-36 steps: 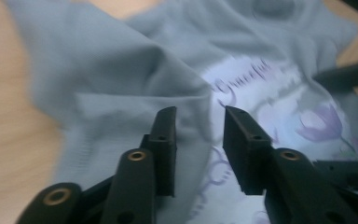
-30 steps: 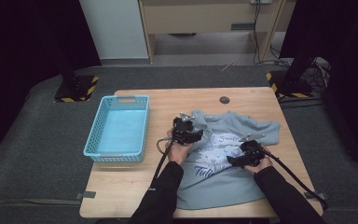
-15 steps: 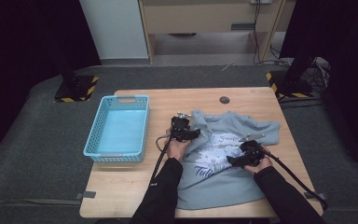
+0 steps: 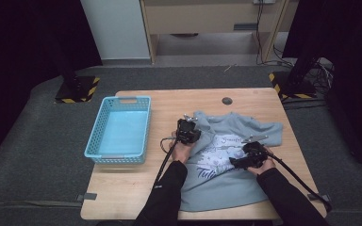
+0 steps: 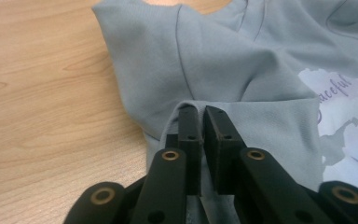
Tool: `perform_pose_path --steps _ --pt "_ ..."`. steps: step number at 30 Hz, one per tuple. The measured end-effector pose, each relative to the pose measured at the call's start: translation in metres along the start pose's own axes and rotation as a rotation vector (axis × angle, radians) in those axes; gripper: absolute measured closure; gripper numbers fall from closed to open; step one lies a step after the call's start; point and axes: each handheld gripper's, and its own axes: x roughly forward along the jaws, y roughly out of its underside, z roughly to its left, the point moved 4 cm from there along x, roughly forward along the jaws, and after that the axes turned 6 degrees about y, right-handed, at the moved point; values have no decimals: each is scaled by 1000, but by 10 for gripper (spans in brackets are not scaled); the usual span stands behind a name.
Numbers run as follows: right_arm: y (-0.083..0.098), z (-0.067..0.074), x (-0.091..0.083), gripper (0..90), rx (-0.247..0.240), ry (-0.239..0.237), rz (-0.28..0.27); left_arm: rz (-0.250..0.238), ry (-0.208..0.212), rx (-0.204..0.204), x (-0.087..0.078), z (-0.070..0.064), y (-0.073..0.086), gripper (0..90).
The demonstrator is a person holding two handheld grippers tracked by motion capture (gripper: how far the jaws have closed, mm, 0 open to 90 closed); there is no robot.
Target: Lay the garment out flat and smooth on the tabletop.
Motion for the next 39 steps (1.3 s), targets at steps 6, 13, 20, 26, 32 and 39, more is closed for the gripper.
perform_pose_path --steps 6,13,20,26,32,39 --pt "0 0 0 45 -3 2 -2 -51 -43 -10 -26 9 -11 874" --pt "0 0 0 45 -4 3 -5 -93 -279 24 -85 44 -25 874" --pt "0 0 1 44 2 3 -4 -67 -468 -32 -124 91 -27 874" --pt "-2 0 -1 51 4 1 3 -31 -486 -103 -125 103 -17 785" --pt "-15 -8 -12 55 36 22 -84 14 -310 -12 -91 53 -19 650" --pt "-14 -15 1 57 25 40 -39 134 -194 -45 -22 29 9 592"
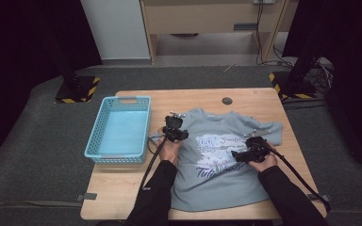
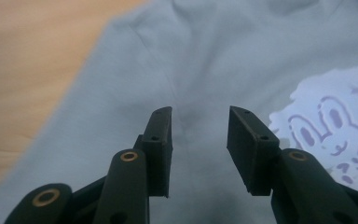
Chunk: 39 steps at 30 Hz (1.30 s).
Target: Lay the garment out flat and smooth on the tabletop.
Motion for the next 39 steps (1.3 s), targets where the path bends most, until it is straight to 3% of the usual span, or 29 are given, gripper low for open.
perform_pose_path --steps 4,8,11,17,19,22,27,32,36,39 --pt "0 -1 12 56 -2 5 26 48 -38 13 17 4 9 573" --pt "-6 -3 20 55 -20 22 25 16 -56 11 18 12 9 574" --pt "-10 -3 26 52 -14 25 11 -1 -111 36 20 19 6 546" --pt "-25 -4 42 37 13 46 -13 -41 -134 2 26 35 1 490" --pt "-29 -5 46 37 17 53 -17 -47 -129 -18 25 38 2 459" --pt "-32 -7 46 52 23 54 -2 -50 -84 -62 21 37 1 450" --pt "-30 -8 38 44 17 99 18 -104 -35 1 -4 23 -7 385" --pt "-34 -7 17 29 28 45 -7 -94 15 87 -31 8 -1 335" --pt "-39 -7 -3 35 62 -7 -63 -141 58 112 -52 0 9 299" --pt "-37 -6 -11 38 67 -25 -85 -114 74 120 -61 -6 16 210"
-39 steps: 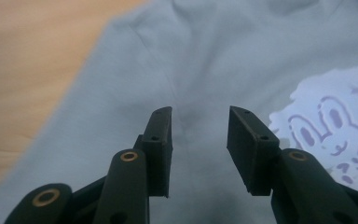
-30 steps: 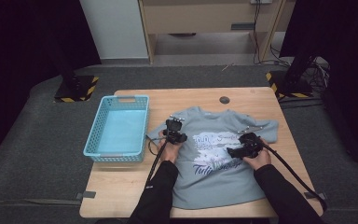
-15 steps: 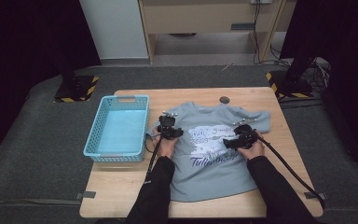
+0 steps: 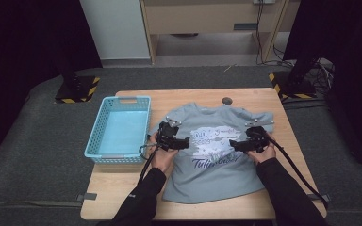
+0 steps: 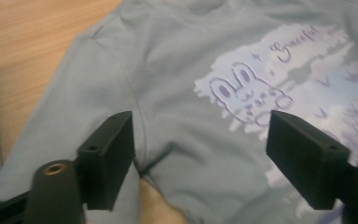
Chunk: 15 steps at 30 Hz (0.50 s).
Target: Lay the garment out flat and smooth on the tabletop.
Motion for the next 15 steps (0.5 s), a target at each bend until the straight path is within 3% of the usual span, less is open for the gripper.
perform_pose_path --steps 2,4,7,8,15 --pt "3 3 -3 37 -4 -14 3 -31 0 15 -6 -5 5 206" --pt "6 6 -5 34 -15 -24 7 8 -7 38 -10 -10 9 174" --pt "7 11 -11 34 -26 -38 -1 14 -90 96 -18 -17 18 123" --pt "7 12 -13 34 -28 -41 -6 4 -97 95 -20 -19 21 123" --pt "15 19 -28 27 -55 -55 -7 58 -73 123 -25 -33 50 51"
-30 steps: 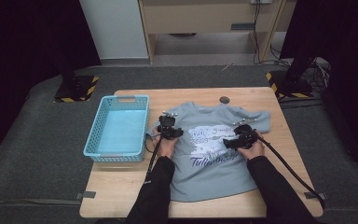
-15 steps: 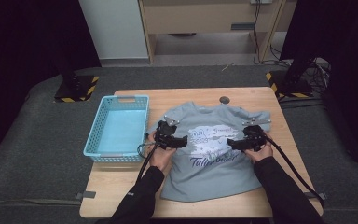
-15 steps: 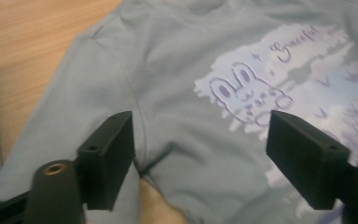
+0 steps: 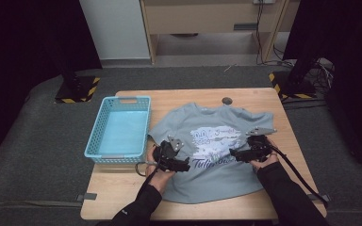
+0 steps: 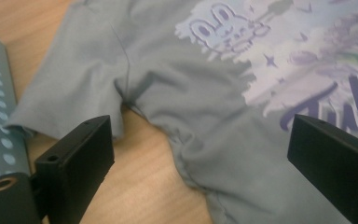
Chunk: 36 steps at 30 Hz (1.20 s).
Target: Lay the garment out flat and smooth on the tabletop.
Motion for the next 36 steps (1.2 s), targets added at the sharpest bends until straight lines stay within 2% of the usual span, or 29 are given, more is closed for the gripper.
perform_pose_path --steps 6,9,11,14,19,25,32,36 --pt "12 0 -13 24 -7 4 3 36 4 30 -1 -5 11 20" --pt "18 -2 -20 20 7 0 4 42 22 44 -3 -7 16 8" --pt "21 -2 -24 19 -8 16 8 52 35 46 -6 -8 22 6" --pt "26 -3 -29 18 0 7 23 63 42 58 -12 -11 29 4" --pt "35 -7 -36 17 -9 19 56 100 10 90 -19 -8 41 0" --pt "48 -11 -43 16 -21 26 102 121 10 73 -26 -2 51 0" --pt "59 -19 -49 17 -7 19 130 160 39 59 -35 4 67 0" --pt "64 -23 -50 17 4 16 141 167 39 47 -40 10 75 0"
